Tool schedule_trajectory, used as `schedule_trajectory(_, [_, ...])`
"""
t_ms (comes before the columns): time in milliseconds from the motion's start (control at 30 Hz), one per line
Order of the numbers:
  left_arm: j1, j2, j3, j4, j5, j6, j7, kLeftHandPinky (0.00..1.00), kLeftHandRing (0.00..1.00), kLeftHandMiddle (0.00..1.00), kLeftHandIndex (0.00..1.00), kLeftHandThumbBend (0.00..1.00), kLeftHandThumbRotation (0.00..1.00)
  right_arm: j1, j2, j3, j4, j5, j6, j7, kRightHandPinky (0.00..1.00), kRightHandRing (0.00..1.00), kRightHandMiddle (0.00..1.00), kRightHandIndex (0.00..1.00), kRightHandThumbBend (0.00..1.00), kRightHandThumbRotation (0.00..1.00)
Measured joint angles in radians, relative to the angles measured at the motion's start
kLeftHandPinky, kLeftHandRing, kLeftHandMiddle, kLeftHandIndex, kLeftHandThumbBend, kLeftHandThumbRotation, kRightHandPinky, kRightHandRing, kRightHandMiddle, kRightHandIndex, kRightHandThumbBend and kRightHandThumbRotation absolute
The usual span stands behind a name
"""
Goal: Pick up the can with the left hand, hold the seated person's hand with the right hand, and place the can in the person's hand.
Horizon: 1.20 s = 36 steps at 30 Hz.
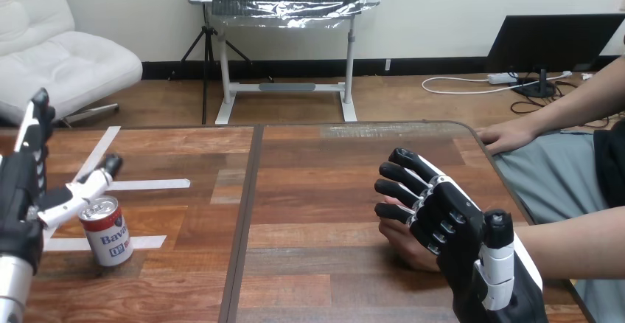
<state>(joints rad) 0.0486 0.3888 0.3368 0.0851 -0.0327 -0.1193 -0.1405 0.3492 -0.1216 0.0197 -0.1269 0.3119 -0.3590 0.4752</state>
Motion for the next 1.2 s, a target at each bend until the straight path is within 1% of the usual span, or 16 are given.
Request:
schedule_trajectory(267, [-0.012,0.005,-0.002,0.071,0.005,-0.032,-0.021,1.0,1.0,1.0,1.0,0.68,0.0,0.0,0.0,0.0,0.0,0.0,0.0,0.002,0.8,0.86,0.88,0.88,0.96,1.0])
schedule_trajectory(633, [-0.012,0.025,-0.004,0.112,0.008,-0.032,-0.037,1.0,1.0,1.0,1.0,0.75,0.0,0.0,0.0,-0.001,0.0,0.0,-0.002,0.003,0.8,0.86,0.87,0.88,0.96,1.0])
schedule_trajectory(833, [-0.012,0.031,-0.004,0.121,0.009,-0.032,-0.036,1.0,1.0,1.0,1.0,0.81,0.0,0.0,0.0,-0.001,0.0,0.003,-0.002,0.005,0.8,0.86,0.87,0.88,0.96,1.0])
schedule_trajectory(1033, [-0.012,0.032,-0.006,0.123,0.024,-0.032,-0.029,1.0,1.0,1.0,1.0,0.83,0.03,0.0,0.0,-0.001,0.0,0.004,-0.003,0.005,0.8,0.86,0.88,0.88,0.96,1.0])
schedule_trajectory(1200, [-0.012,0.032,-0.007,0.123,0.039,-0.032,-0.023,1.0,1.0,1.0,1.0,0.83,0.03,0.0,0.0,-0.001,0.0,0.004,-0.003,0.006,0.8,0.86,0.88,0.88,0.96,1.0])
